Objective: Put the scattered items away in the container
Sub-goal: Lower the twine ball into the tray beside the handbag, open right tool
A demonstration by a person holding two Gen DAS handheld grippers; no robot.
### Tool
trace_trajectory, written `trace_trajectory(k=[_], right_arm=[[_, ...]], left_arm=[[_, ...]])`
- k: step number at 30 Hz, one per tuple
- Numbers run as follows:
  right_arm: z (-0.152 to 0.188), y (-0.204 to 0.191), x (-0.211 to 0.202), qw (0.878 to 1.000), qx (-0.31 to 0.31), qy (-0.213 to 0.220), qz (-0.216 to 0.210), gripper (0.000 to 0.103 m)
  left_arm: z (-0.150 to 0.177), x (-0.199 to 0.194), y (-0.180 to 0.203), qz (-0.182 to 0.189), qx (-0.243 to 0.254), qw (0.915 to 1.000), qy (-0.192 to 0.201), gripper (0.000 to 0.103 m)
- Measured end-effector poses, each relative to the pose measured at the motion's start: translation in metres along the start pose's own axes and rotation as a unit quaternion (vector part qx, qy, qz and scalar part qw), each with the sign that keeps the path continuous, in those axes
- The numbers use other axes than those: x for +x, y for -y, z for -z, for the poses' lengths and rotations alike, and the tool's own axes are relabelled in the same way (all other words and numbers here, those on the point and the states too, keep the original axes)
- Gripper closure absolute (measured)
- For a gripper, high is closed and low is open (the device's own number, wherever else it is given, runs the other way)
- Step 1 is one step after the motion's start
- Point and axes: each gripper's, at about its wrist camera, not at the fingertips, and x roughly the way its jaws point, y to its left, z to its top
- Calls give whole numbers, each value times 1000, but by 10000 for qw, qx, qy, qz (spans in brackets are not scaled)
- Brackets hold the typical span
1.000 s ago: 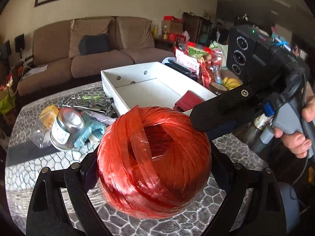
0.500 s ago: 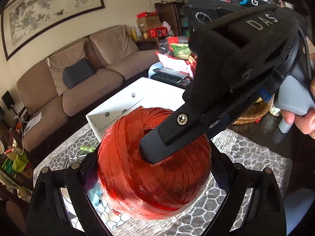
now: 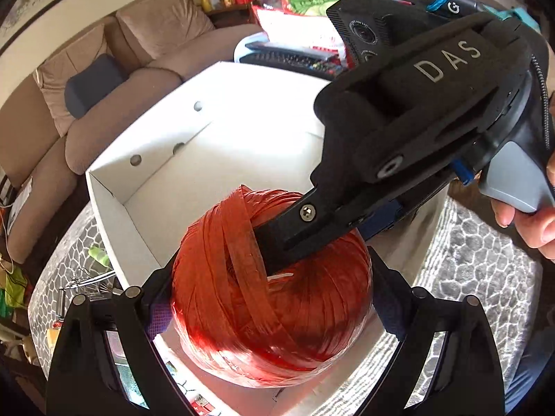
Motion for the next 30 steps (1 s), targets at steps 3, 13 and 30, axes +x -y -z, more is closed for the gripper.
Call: trace_trajectory(k=[3,13,30], right_arm=[[-11,13,16,9997,106,-153,154,30],[-18,14,51,9962,-107,-500,705,29],[24,-19,34,9840,-957,-145,1494,18]], left_arm=[[10,17,-3,-8,-103,9995,-315,9],[50,-32,-26,429,-568,9974,-55,0],[160,-118,-117,411,-3472,9367,216,0]])
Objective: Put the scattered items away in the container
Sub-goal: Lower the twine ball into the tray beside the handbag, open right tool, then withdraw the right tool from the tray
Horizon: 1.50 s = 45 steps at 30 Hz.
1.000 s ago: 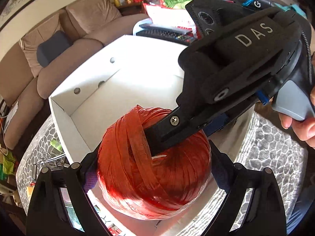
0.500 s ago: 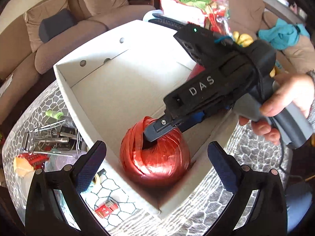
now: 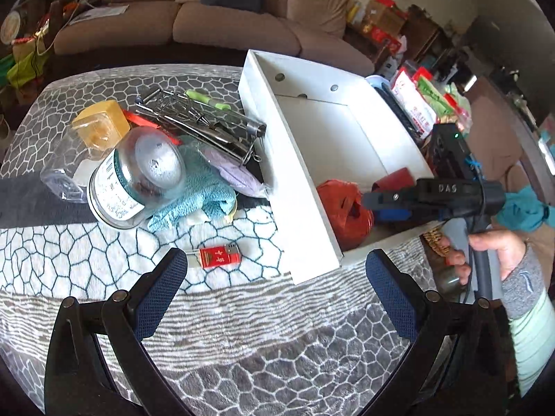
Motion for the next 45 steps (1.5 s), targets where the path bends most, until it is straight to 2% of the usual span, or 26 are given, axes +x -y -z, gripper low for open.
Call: trace_trajectory(k=[4,7,8,10,11,14,16,21,32,38,45], right_arm=[[15,-27,-29,9975,-462,512,160,17],[34,-50,-43,9913,-843,829,576,17],[42,-53,-48,9890,-925,950,658,15],[61,-60,-54,9843,-1061,1191,755,0],[70,-67,-53,9808,-1194,1285,855,0],[100,-83,-45,9640,-1654,1427,1515,0],[115,-83,-47,9570,-1762,1568,1686,0],[147,-93,-55,9495,-1765,1889,1779,0],[203,-109,-75,9437,-1767,2089,1862,0],[234,-127,-68,9207,-1955,2408,2367,0],[252,-134,-58,9229,-1908,2455,2271,0]], left_arm=[[16,-1,24,45,136,9999,-64,0],[20,-4,37,-48,151,9999,-23,0],[21,-6,40,-58,134,9999,2,0],[24,-11,47,-87,122,9999,48,0],[26,-14,49,-170,136,9997,91,0],[34,-22,57,-516,175,9983,213,0],[39,-26,62,-634,205,9975,220,0],[57,-40,74,-770,202,9964,303,0],[103,-72,85,-1180,-15,9920,450,0],[127,-86,79,-1437,-163,9872,672,0],[147,-94,70,-1710,-99,9824,741,0]])
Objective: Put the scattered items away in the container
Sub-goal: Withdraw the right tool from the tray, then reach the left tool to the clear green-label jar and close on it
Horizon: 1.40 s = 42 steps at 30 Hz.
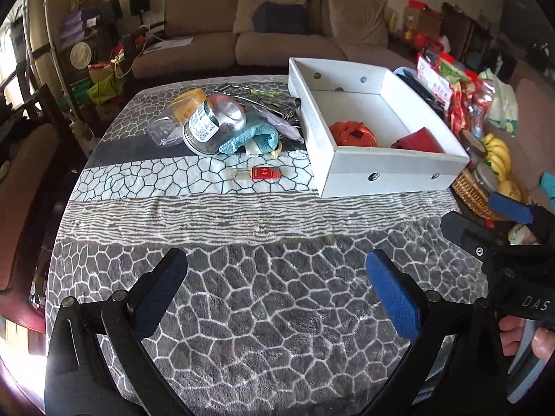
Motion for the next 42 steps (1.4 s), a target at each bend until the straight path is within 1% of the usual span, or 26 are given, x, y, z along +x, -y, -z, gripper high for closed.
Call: trace_trajectory(k=[5,9,11,13,18,21,24,27,29,31,34,37,38,39,42], right_arm=[[5,-15,7,9999,20,24,-117,0],[9,-28,20,9995,-4,76,-301,0],[10,-35,30,9989,-36,104,-460,0],[10,-40,40,9988,-88,106,-475,0],[8,-43,62,9962,95,277,-815,0],[7,-46,76,9955,55,319,-889,0],[8,-52,89,9955,-105,399,-855,0],[8,-62,96,9943,-510,547,-757,0],[8,-70,100,9924,-772,557,-777,0],[10,-77,102,9905,-929,553,-848,0],[14,-83,105,9889,-995,389,-1028,0],[15,-87,106,9876,-1013,259,-1171,0],[15,-87,107,9870,-1016,225,-1221,0],[15,-86,109,9867,-1011,183,-1263,0],[13,-78,113,9866,-835,42,-1400,0]], left_arm=[[10,5,-23,-25,-242,9996,114,0],[16,11,-56,84,-589,9975,377,0],[15,16,-73,9,-710,9964,467,0],[12,24,-88,-29,-858,9952,467,0],[3,47,-125,205,-1432,9884,471,0],[-4,66,-143,376,-1725,9835,403,0],[-11,85,-153,524,-1920,9792,382,0],[-25,106,-157,619,-1940,9785,315,0],[-37,119,-158,672,-1935,9784,290,0],[-51,131,-159,802,-1994,9762,302,0],[-75,153,-162,929,-2137,9720,315,0],[-97,175,-161,868,-2136,9724,357,0],[-104,183,-161,852,-2149,9724,305,0],[-110,191,-160,882,-2197,9712,246,0],[-121,212,-160,1083,-2440,9636,144,0]])
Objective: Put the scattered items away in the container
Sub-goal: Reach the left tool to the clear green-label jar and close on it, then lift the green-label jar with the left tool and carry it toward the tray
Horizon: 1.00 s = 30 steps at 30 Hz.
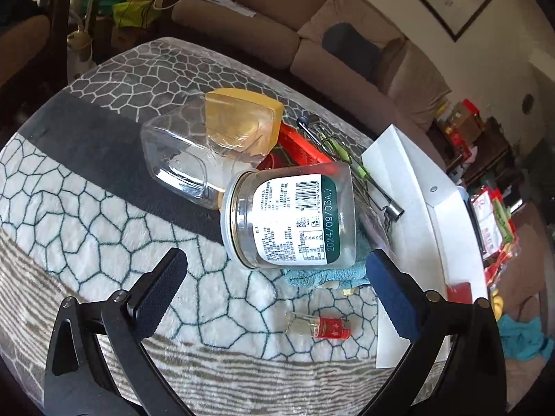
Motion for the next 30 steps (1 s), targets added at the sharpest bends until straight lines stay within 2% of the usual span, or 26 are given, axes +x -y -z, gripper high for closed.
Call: trace_trajectory(k=[2,6,10,13,17,21,25,27,30], right_arm=[[-2,7,-1,9998,162,-18,-115,0],[-4,20,-5,9985,474,27,-257,0],[-4,24,-6,9973,617,-26,-389,0],[-3,23,-6,9972,594,-88,-451,0],[0,24,-6,9976,546,-118,-421,0],[0,31,-5,9969,661,-139,-408,0],[-1,41,-8,9953,843,-126,-450,0],[-2,47,-12,9947,922,-77,-454,0],[-3,62,-21,9917,1185,11,-494,0]], left_arm=[[-4,12,0,-2,-120,9999,-22,0],[-8,30,-3,-250,-258,9994,28,0],[-11,46,-6,-95,-476,9988,-6,0],[-14,59,-5,38,-538,9984,-195,0],[-12,54,-8,214,-691,9973,-78,11],[-8,33,2,-89,-142,9999,36,12],[0,-13,15,-129,722,9972,128,12],[16,-41,24,-249,1397,9898,139,12],[48,-68,33,-474,2167,9751,-64,12]])
